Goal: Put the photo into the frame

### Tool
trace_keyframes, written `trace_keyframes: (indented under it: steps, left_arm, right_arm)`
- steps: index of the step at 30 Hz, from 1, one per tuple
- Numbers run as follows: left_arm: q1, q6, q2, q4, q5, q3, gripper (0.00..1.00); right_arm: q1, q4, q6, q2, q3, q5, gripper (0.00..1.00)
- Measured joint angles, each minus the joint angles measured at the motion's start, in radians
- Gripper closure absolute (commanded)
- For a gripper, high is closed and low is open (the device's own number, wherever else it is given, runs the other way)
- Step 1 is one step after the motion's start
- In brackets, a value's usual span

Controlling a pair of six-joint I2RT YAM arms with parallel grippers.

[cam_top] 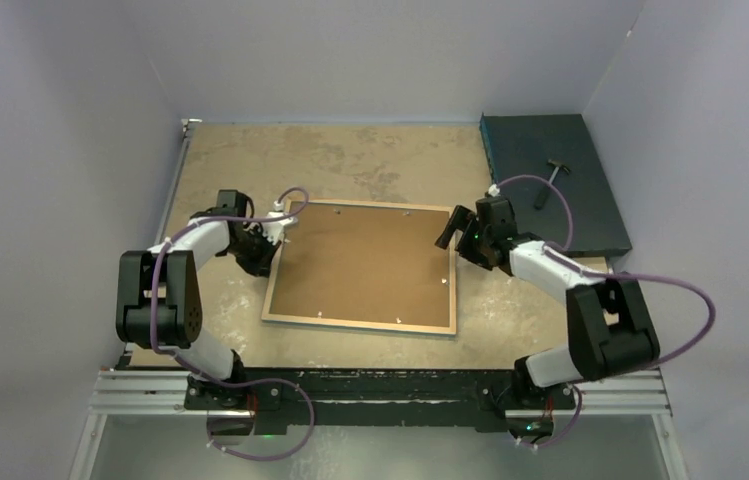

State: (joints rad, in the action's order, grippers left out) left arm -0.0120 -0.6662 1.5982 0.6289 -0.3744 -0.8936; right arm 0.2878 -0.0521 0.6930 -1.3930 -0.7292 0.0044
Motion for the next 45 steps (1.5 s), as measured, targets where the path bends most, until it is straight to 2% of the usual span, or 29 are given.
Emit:
trace_keyframes:
  steps: [3,7,14,19,23,26,29,33,36,39,45]
  left_arm:
    - [0.007,-0.013,-0.008,0.001,0.011,0.01,0.99]
    - [0.024,-0.04,-0.021,0.0,0.028,0.023,0.98]
    - [0.052,-0.074,-0.039,0.039,0.059,0.034,0.98]
    - [0.153,-0.086,-0.045,0.098,0.09,0.034,0.96]
    - [0.293,-0.098,-0.043,0.202,0.067,0.025,0.86]
    - [0.334,-0.131,-0.04,0.325,0.003,-0.05,0.77]
    - [0.335,-0.168,-0.041,0.374,-0.061,-0.186,0.7]
    - [0.319,-0.178,-0.051,0.377,-0.101,-0.364,0.72]
    - [0.265,-0.1,-0.046,0.264,-0.076,-0.428,0.77]
    - [0.164,0.01,0.048,0.114,-0.003,-0.492,0.8]
    - [-0.015,0.173,0.315,-0.056,0.099,-0.566,0.84]
  right_arm:
    - [0.0,0.042,-0.006,-0.115,-0.013,-0.038,0.01]
    - [0.003,0.121,-0.008,-0.218,-0.124,-0.08,0.01]
    - [0.038,0.093,-0.04,-0.5,-0.462,-0.055,0.01]
    - [0.068,0.079,-0.077,-0.703,-0.74,-0.021,0.01]
    - [0.084,0.063,-0.091,-0.78,-0.855,0.003,0.02]
    - [0.096,0.046,-0.09,-0.779,-0.855,0.005,0.03]
    - [0.114,0.031,-0.091,-0.778,-0.857,-0.018,0.04]
    - [0.14,-0.016,-0.092,-0.794,-0.904,-0.077,0.06]
    - [0.151,-0.016,-0.094,-0.826,-0.947,-0.098,0.08]
    - [0.152,-0.027,-0.095,-0.837,-0.965,-0.097,0.18]
    - [0.167,-0.026,-0.121,-0.796,-0.967,0.005,0.54]
